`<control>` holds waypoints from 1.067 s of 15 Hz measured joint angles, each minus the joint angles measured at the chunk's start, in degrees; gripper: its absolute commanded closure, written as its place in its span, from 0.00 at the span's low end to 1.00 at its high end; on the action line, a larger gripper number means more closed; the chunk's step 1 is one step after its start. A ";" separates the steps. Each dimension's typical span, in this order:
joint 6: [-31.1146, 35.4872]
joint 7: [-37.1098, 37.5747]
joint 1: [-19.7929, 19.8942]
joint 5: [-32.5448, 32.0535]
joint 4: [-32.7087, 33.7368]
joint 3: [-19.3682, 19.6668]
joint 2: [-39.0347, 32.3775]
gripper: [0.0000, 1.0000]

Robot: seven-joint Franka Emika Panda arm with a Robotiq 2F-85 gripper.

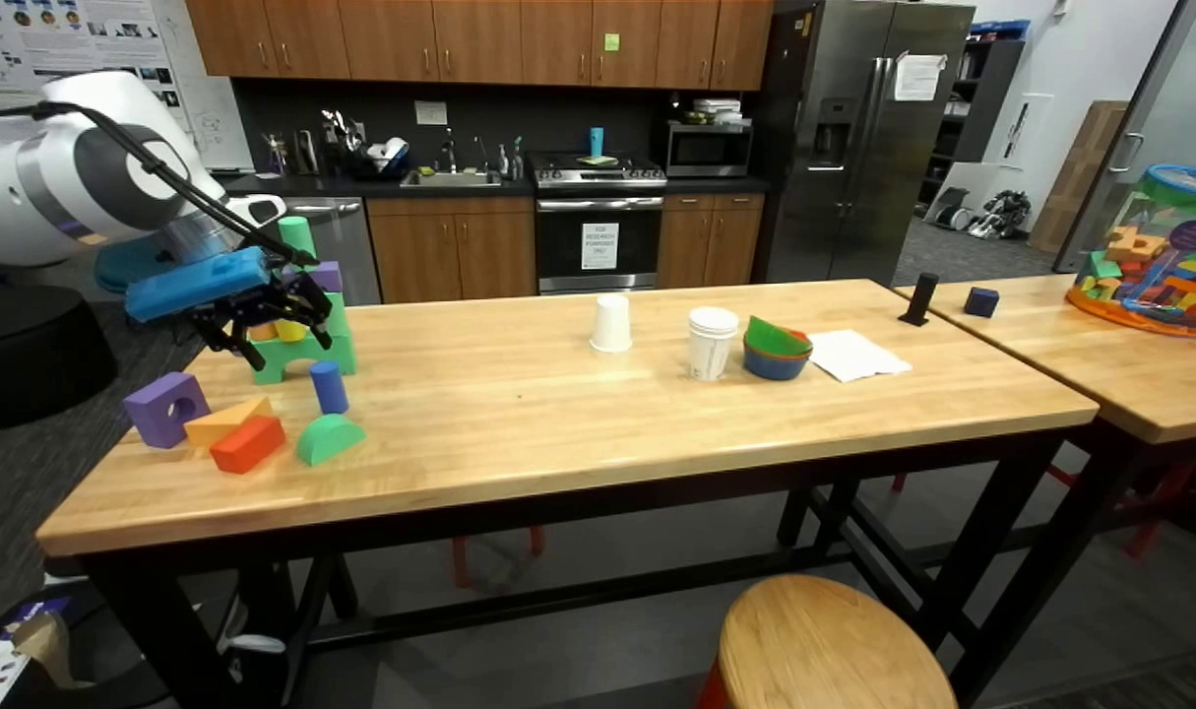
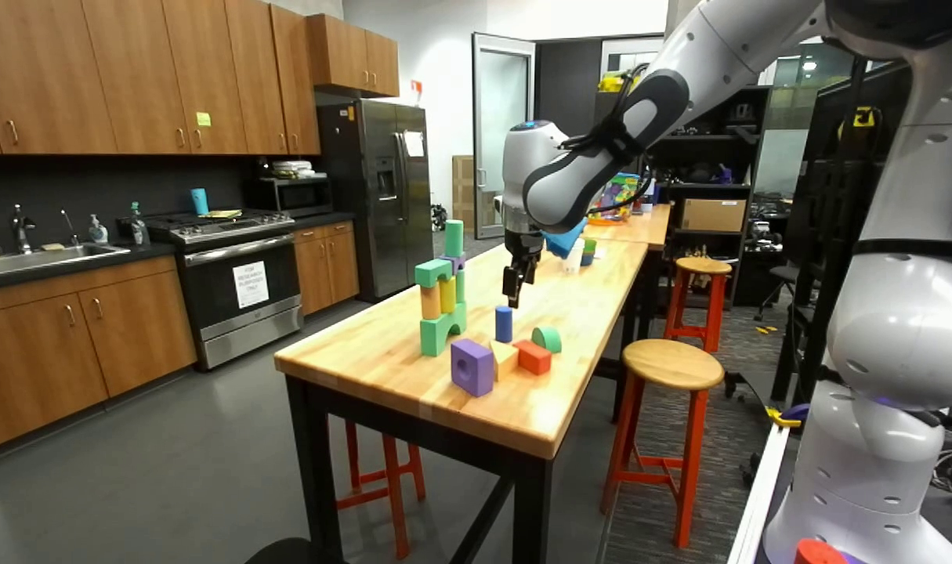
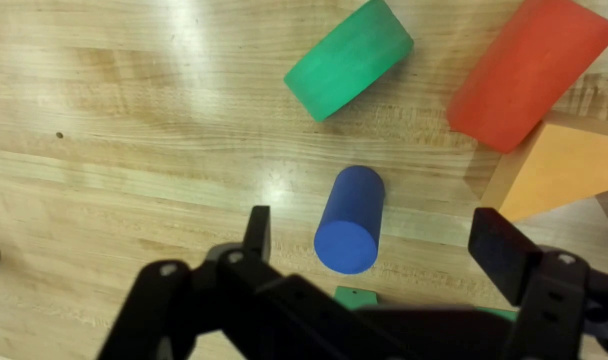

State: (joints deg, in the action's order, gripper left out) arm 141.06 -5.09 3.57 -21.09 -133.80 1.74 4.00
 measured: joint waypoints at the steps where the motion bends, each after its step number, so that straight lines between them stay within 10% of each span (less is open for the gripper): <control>1: 0.08 0.14 -0.03 -0.34 0.44 -0.03 -0.71 0.00; 16: 0.24 5.49 -1.24 -1.33 4.87 -0.36 -5.37 0.00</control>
State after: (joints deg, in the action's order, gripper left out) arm 141.30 0.40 2.33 -22.42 -128.92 1.38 -1.36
